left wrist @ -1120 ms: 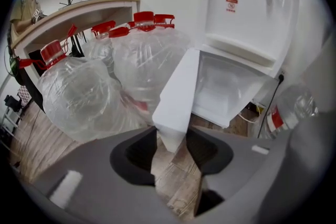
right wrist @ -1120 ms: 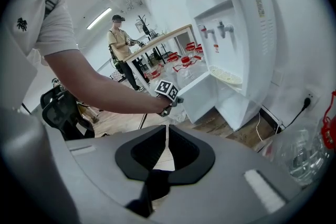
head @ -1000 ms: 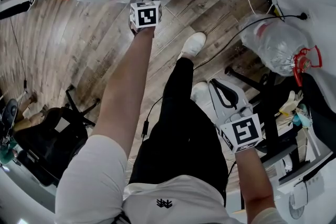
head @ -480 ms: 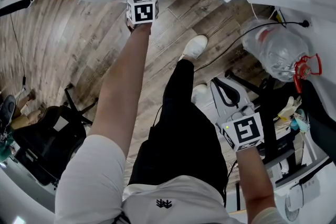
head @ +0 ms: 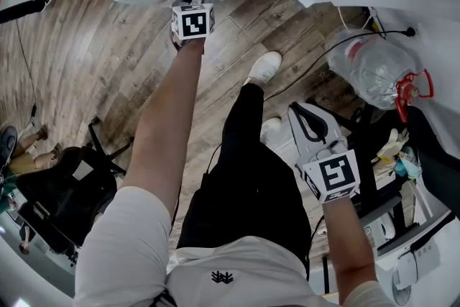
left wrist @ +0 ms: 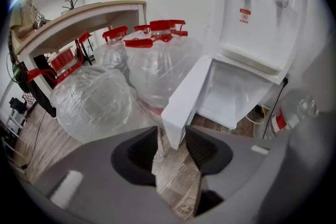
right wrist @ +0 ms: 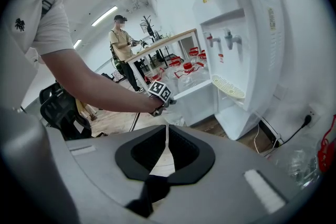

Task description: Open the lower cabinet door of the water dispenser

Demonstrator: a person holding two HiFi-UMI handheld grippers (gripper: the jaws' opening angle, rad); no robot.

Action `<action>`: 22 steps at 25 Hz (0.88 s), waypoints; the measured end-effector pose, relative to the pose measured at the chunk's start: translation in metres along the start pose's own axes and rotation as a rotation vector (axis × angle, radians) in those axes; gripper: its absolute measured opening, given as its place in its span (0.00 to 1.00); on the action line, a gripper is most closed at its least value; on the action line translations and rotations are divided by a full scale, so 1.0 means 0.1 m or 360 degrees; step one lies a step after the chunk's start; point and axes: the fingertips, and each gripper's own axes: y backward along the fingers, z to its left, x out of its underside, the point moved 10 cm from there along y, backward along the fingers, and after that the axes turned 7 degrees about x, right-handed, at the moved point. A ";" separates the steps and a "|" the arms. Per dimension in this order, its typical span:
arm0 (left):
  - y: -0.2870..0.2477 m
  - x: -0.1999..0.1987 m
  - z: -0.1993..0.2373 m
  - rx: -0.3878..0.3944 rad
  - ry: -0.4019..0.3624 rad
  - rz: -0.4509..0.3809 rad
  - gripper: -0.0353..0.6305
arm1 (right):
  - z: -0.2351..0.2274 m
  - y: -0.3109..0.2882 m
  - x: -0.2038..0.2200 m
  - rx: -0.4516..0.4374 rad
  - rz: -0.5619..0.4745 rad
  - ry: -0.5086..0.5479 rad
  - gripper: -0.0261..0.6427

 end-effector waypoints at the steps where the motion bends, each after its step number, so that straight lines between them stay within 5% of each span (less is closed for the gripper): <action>1: 0.08 0.00 0.00 0.0001 -0.0004 0.0003 0.38 | 0.03 0.05 -0.01 0.0005 -0.0012 0.0005 0.06; 9: 1.00 -0.04 -0.13 0.0028 -0.0006 -0.0085 0.38 | 0.32 0.61 -0.06 0.0043 -0.0123 0.0057 0.06; 22: 3.25 0.18 -0.93 0.0444 -0.0074 -0.0348 0.26 | 0.84 1.95 -0.18 0.0130 -0.0310 0.0232 0.05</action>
